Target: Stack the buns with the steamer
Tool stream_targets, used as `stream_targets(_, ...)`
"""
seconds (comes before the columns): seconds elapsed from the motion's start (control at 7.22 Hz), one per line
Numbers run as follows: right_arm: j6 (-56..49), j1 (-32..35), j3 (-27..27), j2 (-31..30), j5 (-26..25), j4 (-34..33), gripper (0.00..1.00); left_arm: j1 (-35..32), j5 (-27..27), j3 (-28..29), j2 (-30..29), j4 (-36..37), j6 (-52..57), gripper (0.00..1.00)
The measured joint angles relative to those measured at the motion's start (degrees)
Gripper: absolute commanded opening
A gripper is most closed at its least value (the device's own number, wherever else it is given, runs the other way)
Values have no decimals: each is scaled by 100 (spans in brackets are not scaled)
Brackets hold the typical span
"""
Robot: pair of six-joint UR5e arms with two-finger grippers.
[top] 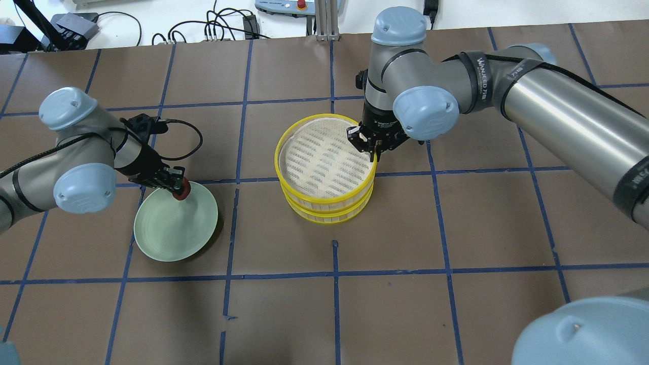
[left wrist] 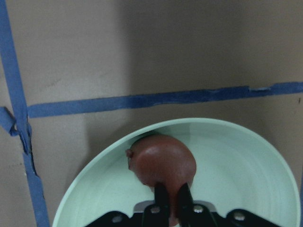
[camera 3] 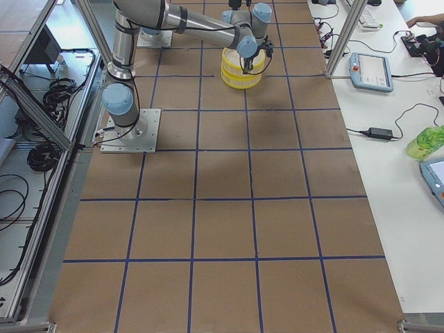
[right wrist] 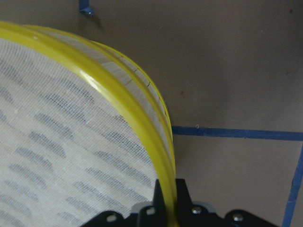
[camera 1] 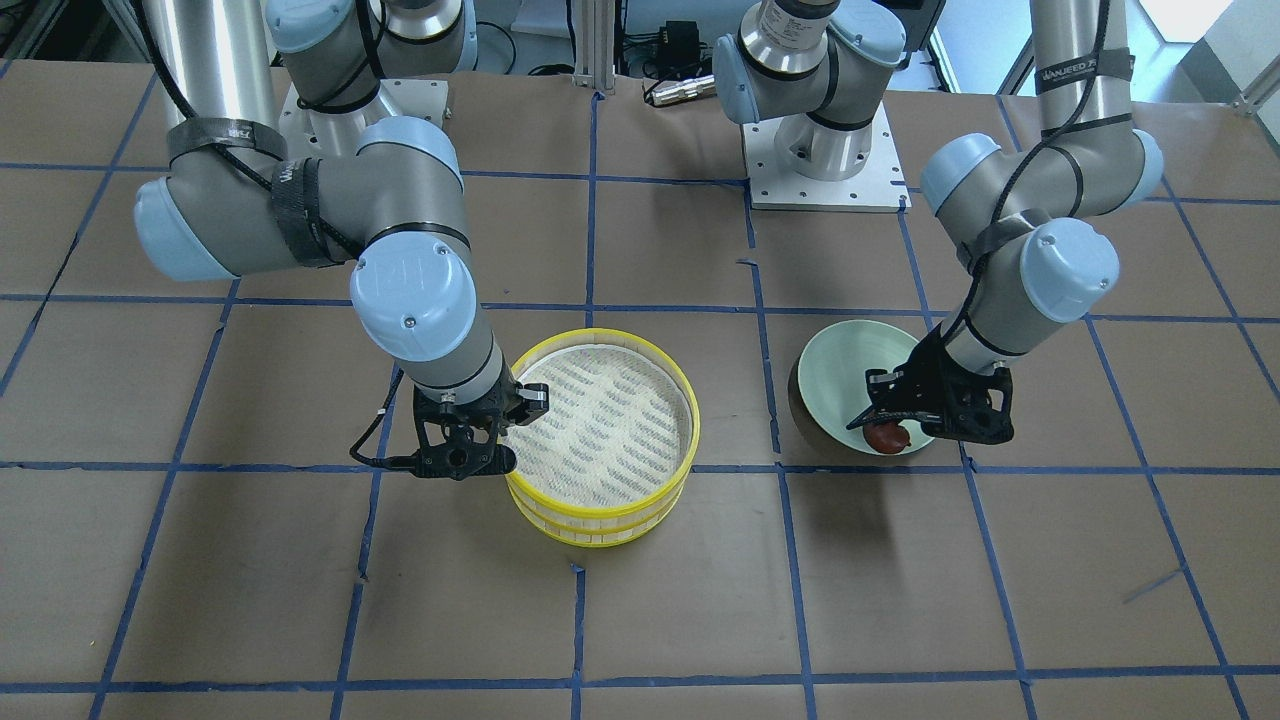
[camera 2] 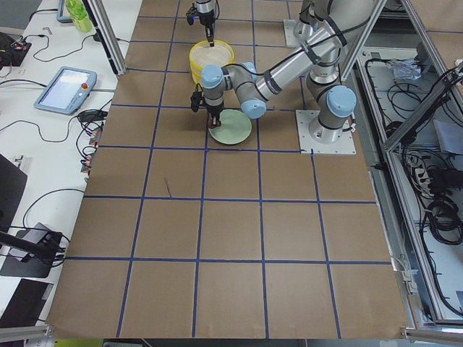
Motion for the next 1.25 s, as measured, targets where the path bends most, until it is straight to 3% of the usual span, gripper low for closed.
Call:
stream_targets(0.14,0,0,82,5,1,-102,90,-458,7,221,149,-49,-552,0)
stream_targets(0.28,-9,0,141,-4,-1,-163,100,-916,-2,465,237,-146,-1211,0)
stream_targets(0.69,-25,-53,43,-286,-19,-21,100,-1761,-726,1106,258,-231,-2929,1)
stream_targets(0.83,-32,-193,-122,-523,-23,320,100,-1884,-984,1223,221,-214,-3346,14)
stream_targets(0.97,-44,-447,-378,-795,-27,865,100,-2056,-1208,1273,159,-172,-3847,92)
stream_targets(1.25,-65,-1063,-809,-1378,-104,1968,100,-2402,-1383,1294,95,-135,-4390,90)
